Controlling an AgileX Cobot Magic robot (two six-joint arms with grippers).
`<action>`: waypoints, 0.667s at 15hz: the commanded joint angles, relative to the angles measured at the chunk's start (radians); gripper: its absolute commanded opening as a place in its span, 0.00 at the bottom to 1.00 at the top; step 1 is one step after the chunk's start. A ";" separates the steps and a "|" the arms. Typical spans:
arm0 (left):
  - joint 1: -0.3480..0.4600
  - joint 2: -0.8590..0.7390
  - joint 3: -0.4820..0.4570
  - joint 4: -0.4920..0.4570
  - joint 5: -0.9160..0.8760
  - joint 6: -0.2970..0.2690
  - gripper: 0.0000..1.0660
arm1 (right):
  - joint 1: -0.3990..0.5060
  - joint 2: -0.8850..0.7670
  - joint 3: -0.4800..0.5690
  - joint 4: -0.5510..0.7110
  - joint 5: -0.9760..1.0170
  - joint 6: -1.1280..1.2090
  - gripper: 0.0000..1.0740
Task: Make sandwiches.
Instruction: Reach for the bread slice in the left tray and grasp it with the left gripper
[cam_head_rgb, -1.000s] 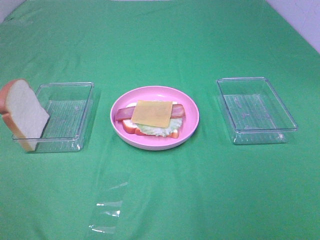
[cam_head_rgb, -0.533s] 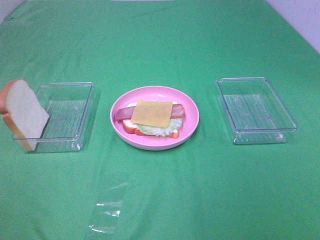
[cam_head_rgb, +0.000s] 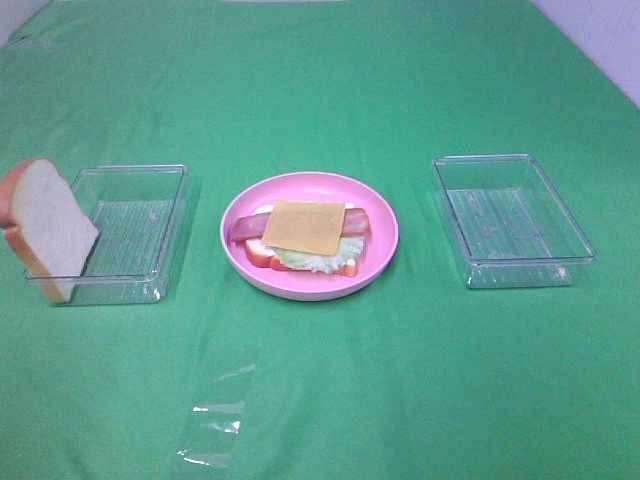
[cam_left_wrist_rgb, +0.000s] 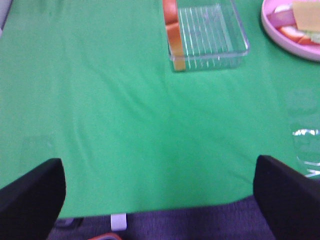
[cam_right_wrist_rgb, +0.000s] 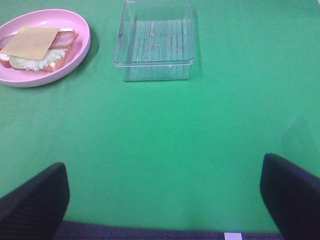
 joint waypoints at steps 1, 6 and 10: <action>-0.009 0.247 -0.113 0.019 0.063 -0.021 0.88 | 0.001 -0.033 0.003 0.001 -0.004 0.001 0.92; -0.009 0.865 -0.417 0.050 0.110 -0.064 0.90 | 0.001 -0.033 0.003 0.001 -0.004 0.001 0.92; -0.034 1.261 -0.748 0.053 0.112 -0.053 0.96 | 0.001 -0.033 0.003 0.001 -0.004 0.001 0.92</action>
